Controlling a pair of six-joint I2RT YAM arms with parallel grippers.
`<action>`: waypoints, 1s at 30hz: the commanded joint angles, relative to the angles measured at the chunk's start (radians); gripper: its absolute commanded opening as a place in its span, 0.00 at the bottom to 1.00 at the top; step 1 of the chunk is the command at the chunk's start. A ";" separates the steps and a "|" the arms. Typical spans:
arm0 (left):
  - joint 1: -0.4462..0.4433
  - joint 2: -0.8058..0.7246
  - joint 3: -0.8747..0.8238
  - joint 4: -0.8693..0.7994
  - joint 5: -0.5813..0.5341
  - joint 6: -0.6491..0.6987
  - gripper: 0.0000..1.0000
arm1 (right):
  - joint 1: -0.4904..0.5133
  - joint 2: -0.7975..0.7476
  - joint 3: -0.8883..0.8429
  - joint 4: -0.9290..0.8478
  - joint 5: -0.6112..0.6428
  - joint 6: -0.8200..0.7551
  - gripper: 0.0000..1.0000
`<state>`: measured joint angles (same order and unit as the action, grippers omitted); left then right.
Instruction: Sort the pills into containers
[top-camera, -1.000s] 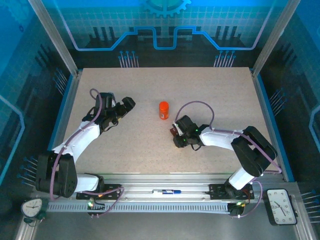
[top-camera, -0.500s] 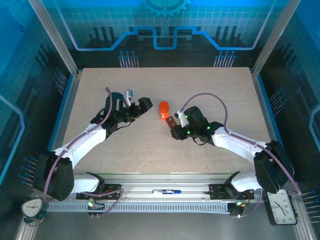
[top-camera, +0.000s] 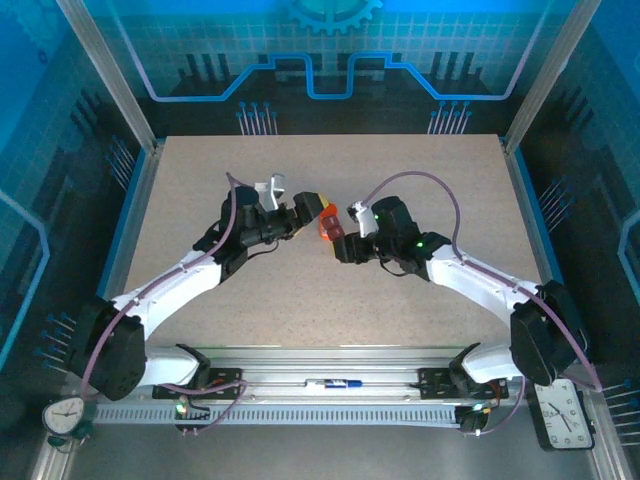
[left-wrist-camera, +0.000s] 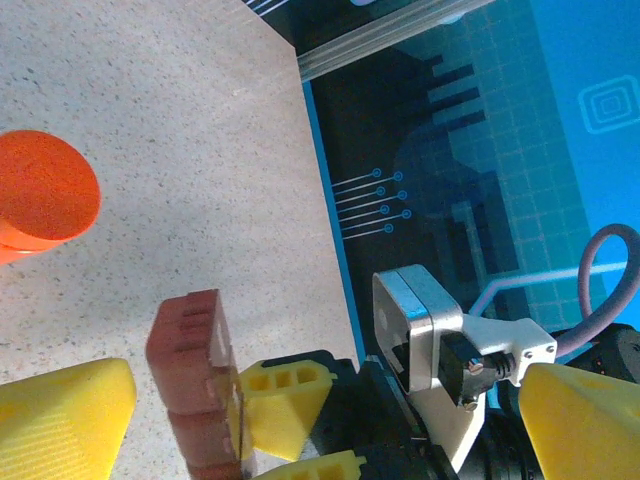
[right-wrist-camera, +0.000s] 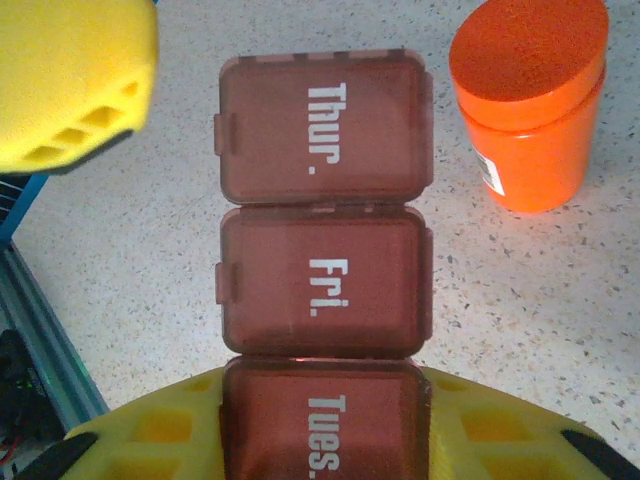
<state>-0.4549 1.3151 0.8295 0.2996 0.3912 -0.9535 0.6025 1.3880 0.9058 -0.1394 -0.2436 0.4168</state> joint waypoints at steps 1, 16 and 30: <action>-0.019 0.025 0.003 0.049 0.018 -0.022 0.99 | -0.004 0.020 0.036 0.016 -0.027 0.018 0.22; -0.057 0.064 0.016 0.062 0.009 -0.027 0.99 | -0.004 0.031 0.038 0.030 -0.041 0.025 0.22; -0.073 0.067 0.028 0.062 0.006 -0.031 0.99 | 0.005 0.040 0.021 0.040 -0.038 0.029 0.22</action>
<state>-0.5156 1.3739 0.8295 0.3321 0.3904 -0.9707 0.6018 1.4143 0.9131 -0.1295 -0.2630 0.4389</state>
